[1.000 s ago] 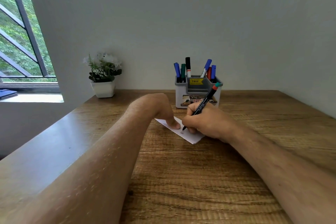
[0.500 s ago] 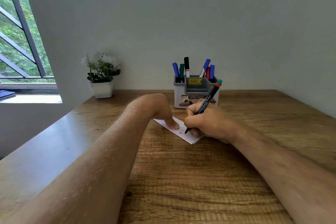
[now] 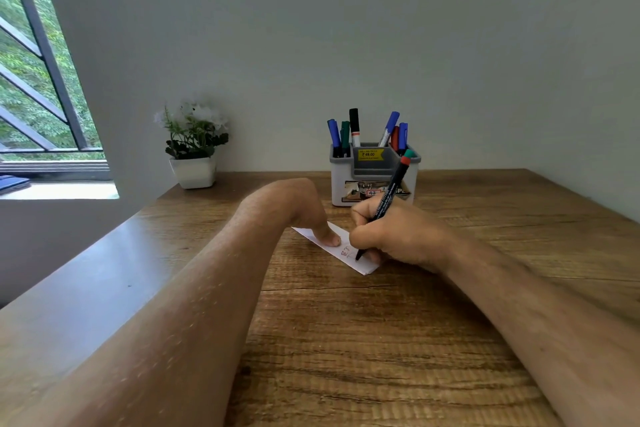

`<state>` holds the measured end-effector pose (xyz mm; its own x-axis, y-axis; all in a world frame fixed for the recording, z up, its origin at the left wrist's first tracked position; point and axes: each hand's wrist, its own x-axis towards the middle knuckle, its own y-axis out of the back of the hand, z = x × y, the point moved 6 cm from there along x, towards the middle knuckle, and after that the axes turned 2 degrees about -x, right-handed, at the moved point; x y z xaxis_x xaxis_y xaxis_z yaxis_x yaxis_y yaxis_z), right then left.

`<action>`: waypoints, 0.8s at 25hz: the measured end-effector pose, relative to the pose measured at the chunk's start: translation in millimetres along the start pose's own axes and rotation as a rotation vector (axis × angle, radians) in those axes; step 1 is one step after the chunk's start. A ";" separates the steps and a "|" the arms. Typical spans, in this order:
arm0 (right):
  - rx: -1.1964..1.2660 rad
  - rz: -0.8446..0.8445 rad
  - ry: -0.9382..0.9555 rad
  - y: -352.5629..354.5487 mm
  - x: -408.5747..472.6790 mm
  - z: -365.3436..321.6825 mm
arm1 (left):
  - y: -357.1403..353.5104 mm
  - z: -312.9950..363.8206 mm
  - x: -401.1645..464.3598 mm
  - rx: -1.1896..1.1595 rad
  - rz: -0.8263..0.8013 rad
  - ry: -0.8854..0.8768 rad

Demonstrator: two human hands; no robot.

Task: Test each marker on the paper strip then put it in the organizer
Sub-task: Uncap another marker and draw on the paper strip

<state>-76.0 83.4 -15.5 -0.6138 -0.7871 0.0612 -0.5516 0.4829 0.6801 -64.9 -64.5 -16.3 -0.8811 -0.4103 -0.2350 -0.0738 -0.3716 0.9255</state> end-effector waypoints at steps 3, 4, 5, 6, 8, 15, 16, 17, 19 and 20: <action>0.320 -0.013 -0.014 3.8 -1.1 3.9 | -0.2 -0.6 1.0 0.000 -0.014 0.004; 0.367 0.054 -0.014 9.4 0.9 7.3 | -0.2 0.0 1.0 0.001 -0.017 0.006; 0.367 0.131 -0.006 15.3 2.9 9.9 | 0.3 0.3 1.2 0.014 -0.011 0.007; 0.353 0.201 0.009 20.6 4.9 11.5 | 1.3 0.0 1.0 0.041 0.004 0.010; 0.326 0.316 0.030 29.4 8.4 13.9 | 5.1 -3.1 -2.3 0.115 0.056 0.047; 0.454 0.389 0.018 32.8 15.9 18.4 | 6.4 -8.1 -11.7 0.221 -0.020 0.155; 0.492 0.377 0.014 31.6 15.4 17.8 | 4.4 -7.1 -14.0 0.195 -0.051 0.156; 0.503 0.373 0.010 30.7 15.3 17.7 | 2.2 -5.0 -18.2 0.174 -0.076 0.153; 0.472 0.404 -0.011 30.2 15.1 18.8 | 2.3 4.0 -26.8 0.158 -0.050 0.114; 0.463 0.431 -0.033 29.9 15.3 20.4 | 6.5 10.5 -28.5 0.120 0.037 0.071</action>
<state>-113.4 93.6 -9.2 -0.8484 -0.4760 0.2316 -0.4333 0.8758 0.2125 -45.3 -46.4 -0.4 -0.8492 -0.4817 -0.2163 -0.1004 -0.2548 0.9618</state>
